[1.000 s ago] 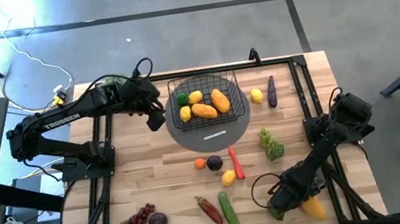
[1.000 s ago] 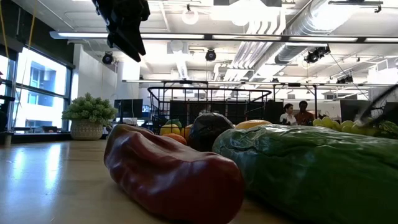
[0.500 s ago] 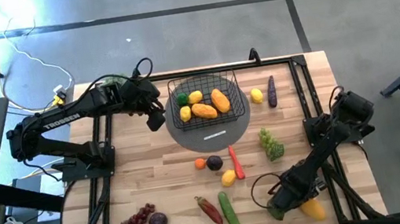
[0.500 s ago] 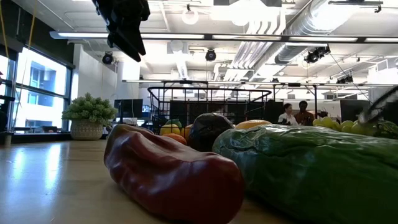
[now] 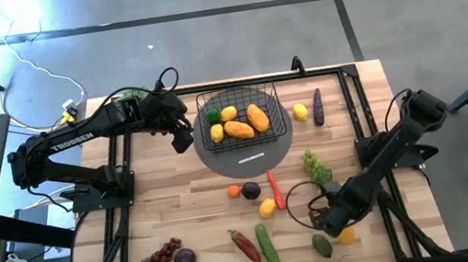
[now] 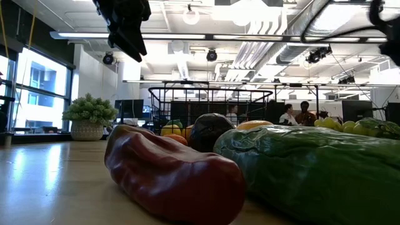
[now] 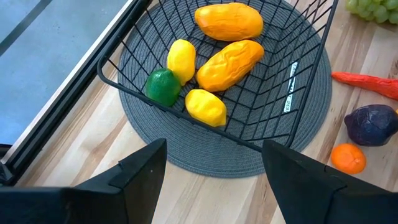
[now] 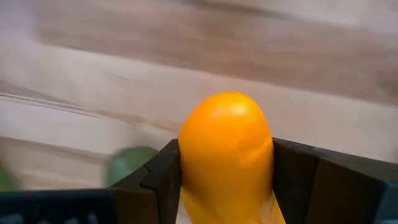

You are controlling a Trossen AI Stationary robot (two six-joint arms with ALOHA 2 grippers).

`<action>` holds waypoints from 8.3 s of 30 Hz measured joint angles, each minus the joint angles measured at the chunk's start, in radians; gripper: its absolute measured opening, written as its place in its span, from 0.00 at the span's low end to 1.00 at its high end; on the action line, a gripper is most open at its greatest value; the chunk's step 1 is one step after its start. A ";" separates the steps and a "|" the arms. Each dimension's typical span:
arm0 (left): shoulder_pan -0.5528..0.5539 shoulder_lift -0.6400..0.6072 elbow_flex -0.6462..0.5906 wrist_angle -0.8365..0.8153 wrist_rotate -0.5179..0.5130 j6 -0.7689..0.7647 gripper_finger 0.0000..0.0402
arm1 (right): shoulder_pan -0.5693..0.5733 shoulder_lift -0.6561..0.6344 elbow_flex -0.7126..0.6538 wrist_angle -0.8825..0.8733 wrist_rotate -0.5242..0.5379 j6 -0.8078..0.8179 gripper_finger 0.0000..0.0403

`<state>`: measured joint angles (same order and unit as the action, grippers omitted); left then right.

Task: Build produce basket
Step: Put the mango into the black wire basket, then put the plum into the black wire basket

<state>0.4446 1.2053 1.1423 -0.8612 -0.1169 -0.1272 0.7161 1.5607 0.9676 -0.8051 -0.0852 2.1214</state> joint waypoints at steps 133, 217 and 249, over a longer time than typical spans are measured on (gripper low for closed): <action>-0.352 -0.007 0.116 -0.307 0.054 -0.319 0.78 | -1.022 -0.262 0.002 0.678 0.268 -1.623 0.65; -1.074 0.510 -0.153 0.285 0.252 -0.469 0.78 | -0.643 -0.262 0.002 0.512 0.398 -1.414 0.65; -0.877 0.363 -0.153 0.197 0.169 -0.305 0.52 | -0.605 -0.262 0.002 0.481 0.447 -1.359 0.65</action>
<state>-0.4328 1.5683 0.9897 -0.6645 0.0525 -0.4323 0.1114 1.2984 0.9695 -0.3237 0.3620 0.7626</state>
